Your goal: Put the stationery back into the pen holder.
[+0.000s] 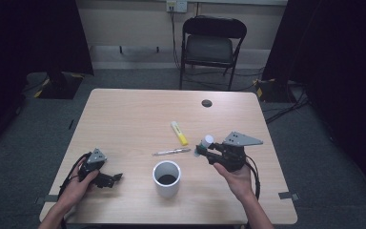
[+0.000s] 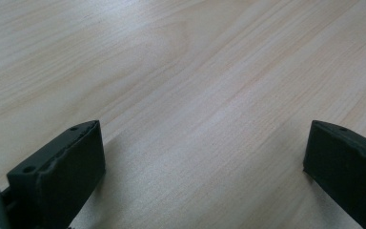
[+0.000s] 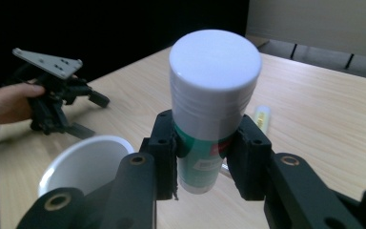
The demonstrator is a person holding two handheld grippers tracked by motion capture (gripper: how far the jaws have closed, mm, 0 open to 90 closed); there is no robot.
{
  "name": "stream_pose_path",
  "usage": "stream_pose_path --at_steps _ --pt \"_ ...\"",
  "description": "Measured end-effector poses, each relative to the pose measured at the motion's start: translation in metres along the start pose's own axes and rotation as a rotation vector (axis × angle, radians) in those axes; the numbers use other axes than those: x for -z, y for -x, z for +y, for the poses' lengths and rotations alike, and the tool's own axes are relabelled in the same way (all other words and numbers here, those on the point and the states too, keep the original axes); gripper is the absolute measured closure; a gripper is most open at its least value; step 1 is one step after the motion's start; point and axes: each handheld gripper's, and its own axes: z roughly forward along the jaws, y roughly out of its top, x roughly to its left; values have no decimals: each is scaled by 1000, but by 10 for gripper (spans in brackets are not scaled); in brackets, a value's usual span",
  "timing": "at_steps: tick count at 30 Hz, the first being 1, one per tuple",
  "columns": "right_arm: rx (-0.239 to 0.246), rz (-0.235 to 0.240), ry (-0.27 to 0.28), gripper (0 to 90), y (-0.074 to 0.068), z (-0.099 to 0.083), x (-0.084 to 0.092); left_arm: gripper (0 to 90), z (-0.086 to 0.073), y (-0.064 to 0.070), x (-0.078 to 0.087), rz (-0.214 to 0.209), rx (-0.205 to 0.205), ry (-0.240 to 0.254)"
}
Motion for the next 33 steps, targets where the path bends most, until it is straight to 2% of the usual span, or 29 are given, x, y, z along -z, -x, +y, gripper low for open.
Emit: stream_pose_path --at_steps 3,16,17,19,26,33 --pt "-6 21 9 658 -4 2 -1 0 0 0 0 0 0 -2" --pt "45 123 31 658 -36 15 -8 0 0 0 0 0 1 0" --pt "55 153 37 659 -41 16 -10 0 0 0 0 0 1 0" --pt "57 152 35 658 -43 16 -11 0 0 0 0 0 1 1" --pt "90 179 -16 659 -57 10 -24 0 0 0 0 0 0 0" --pt "97 184 -63 658 -58 1 -34 0 0 0 0 0 1 0"
